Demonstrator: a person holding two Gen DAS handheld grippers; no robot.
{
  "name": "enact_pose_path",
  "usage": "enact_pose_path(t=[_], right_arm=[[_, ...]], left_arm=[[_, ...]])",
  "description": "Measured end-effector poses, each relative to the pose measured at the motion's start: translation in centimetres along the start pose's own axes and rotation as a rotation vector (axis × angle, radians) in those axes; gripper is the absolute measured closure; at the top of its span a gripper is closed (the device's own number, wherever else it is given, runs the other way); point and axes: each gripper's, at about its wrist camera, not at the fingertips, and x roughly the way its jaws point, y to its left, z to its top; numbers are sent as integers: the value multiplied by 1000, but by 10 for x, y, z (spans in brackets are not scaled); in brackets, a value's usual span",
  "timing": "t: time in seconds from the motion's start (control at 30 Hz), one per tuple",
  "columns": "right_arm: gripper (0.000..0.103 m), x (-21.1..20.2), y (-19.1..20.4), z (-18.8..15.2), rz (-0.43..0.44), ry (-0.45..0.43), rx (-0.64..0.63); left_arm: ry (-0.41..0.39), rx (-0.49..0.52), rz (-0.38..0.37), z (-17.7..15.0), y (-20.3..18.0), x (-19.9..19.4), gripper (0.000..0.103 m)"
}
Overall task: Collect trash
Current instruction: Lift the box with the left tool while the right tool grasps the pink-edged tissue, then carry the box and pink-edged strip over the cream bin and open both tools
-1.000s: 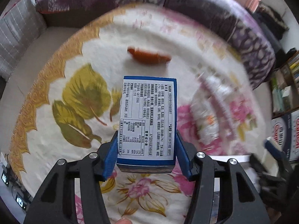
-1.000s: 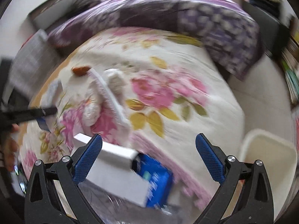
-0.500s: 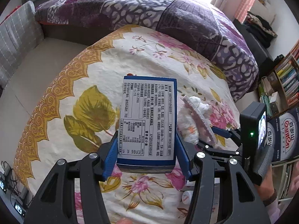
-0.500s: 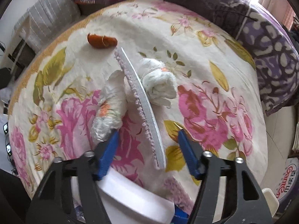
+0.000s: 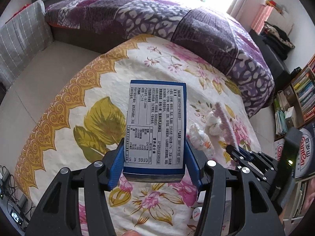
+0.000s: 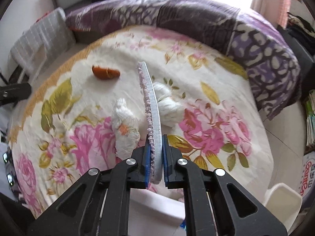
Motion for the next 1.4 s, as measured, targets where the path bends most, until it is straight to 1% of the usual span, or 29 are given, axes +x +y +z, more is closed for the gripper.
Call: enact_pose_path(t=[0.23, 0.47, 0.77, 0.87, 1.0, 1.07, 1.13, 1.4], right_arm=[[93, -40, -6, -5, -31, -122, 93], [93, -71, -16, -21, -41, -194, 227], [93, -105, -34, -58, -57, -235, 337], [93, -108, -43, -73, -77, -260, 366], [93, -105, -59, -88, -99, -243, 416], [93, -110, -68, -92, -119, -251, 429], [93, -117, -74, -96, -141, -266, 437], [93, -142, -101, -112, -187, -304, 495]], left_arm=[[-51, -5, -9, 0, -9, -8, 48], [-82, 25, -10, -4, -21, -12, 48], [-80, 59, -2, -14, -35, -7, 48], [-80, 68, 2, -18, -41, -5, 48], [-85, 85, 11, -24, -51, -2, 48], [-90, 97, 12, -27, -59, -1, 48], [-97, 106, 7, -29, -66, -1, 48], [-118, 151, -37, -39, -102, -4, 48]])
